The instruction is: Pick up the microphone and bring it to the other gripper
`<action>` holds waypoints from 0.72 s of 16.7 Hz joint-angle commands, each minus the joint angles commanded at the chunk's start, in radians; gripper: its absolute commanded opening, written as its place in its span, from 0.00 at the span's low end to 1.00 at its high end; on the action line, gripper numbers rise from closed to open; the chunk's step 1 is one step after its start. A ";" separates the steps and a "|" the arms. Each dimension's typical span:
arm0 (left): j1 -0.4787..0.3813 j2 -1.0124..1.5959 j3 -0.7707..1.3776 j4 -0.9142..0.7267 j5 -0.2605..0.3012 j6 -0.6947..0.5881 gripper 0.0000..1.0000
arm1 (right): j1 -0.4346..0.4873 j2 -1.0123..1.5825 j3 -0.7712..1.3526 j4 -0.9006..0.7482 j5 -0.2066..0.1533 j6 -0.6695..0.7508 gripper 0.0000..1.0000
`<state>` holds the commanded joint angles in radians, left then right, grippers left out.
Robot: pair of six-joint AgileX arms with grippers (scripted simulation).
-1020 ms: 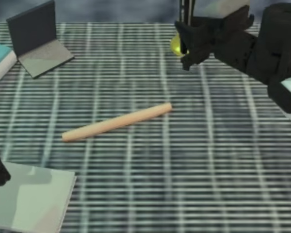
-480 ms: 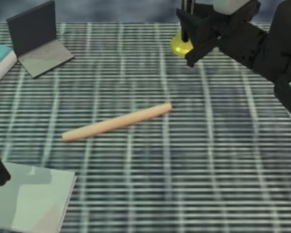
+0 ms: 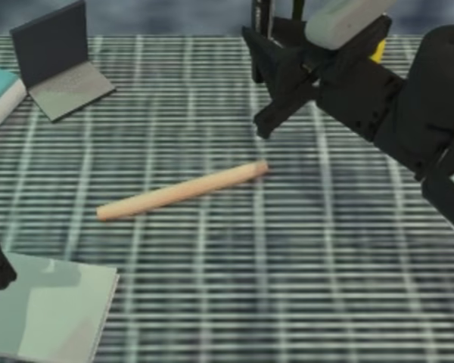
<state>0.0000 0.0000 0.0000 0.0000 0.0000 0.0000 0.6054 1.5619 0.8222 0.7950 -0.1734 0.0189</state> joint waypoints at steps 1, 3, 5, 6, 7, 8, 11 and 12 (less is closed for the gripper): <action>0.000 0.000 0.000 0.000 0.000 0.000 1.00 | 0.017 -0.017 -0.009 -0.002 0.015 0.000 0.00; 0.000 0.000 0.000 0.000 0.000 0.000 1.00 | 0.023 -0.023 -0.013 -0.003 0.020 0.000 0.00; 0.000 0.000 0.000 0.000 0.000 0.000 1.00 | 0.019 -0.019 -0.008 -0.002 0.016 0.002 0.00; 0.000 0.000 0.000 0.000 0.000 0.000 1.00 | 0.020 -0.020 -0.009 -0.002 0.017 0.001 0.00; 0.000 0.000 0.000 0.000 0.000 0.000 1.00 | 0.021 -0.021 -0.011 -0.003 0.019 0.001 0.00; 0.000 0.000 0.000 0.000 0.000 0.000 1.00 | 0.023 -0.023 -0.013 -0.003 0.020 0.000 0.00; 0.000 0.000 0.000 0.000 0.000 0.000 1.00 | 0.023 -0.023 -0.013 -0.003 0.020 0.000 0.00; -0.001 0.001 0.001 0.001 0.001 0.000 1.00 | 0.023 -0.023 -0.013 -0.003 0.020 0.000 0.00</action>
<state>-0.0006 0.0014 0.0012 0.0009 0.0014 0.0000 0.6282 1.5389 0.8096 0.7918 -0.1532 0.0185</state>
